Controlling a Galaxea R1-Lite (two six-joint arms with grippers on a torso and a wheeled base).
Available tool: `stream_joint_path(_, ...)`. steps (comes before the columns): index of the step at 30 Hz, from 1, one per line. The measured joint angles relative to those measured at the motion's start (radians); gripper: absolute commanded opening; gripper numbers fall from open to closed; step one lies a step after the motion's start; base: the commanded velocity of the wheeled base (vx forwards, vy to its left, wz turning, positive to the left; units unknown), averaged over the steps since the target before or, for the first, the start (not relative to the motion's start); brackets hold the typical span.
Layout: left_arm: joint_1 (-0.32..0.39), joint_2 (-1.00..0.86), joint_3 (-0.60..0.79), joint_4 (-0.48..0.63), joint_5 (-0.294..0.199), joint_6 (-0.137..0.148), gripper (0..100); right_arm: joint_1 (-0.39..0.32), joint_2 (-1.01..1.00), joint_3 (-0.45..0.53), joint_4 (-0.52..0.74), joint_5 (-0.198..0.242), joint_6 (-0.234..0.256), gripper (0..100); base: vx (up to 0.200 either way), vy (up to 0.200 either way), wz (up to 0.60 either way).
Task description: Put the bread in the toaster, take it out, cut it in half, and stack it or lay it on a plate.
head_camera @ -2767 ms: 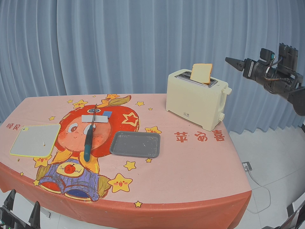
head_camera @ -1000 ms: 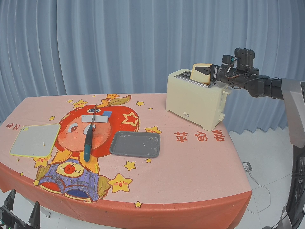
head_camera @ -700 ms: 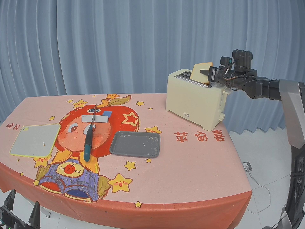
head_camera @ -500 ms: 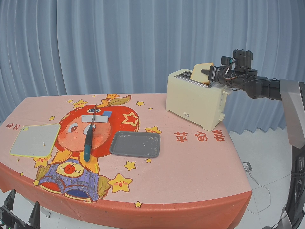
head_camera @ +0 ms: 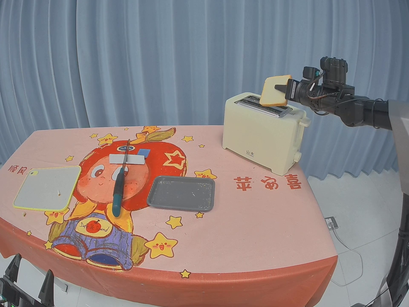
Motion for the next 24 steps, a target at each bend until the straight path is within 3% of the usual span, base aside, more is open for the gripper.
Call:
stream_joint_path(9, 0.0, 0.0, 0.0, 0.0, 0.0, 0.0, 100, 0.001, -0.114, 0.115, -0.005, 0.002, -0.007, 0, 0.0, 0.0, 0.0)
stream_joint_path(24, 0.0, 0.0, 0.0, 0.0, 0.0, 0.0, 100, 0.042, -0.476, 0.515, -0.004, -0.001, -0.009, 0, 0.0, 0.0, 0.0)
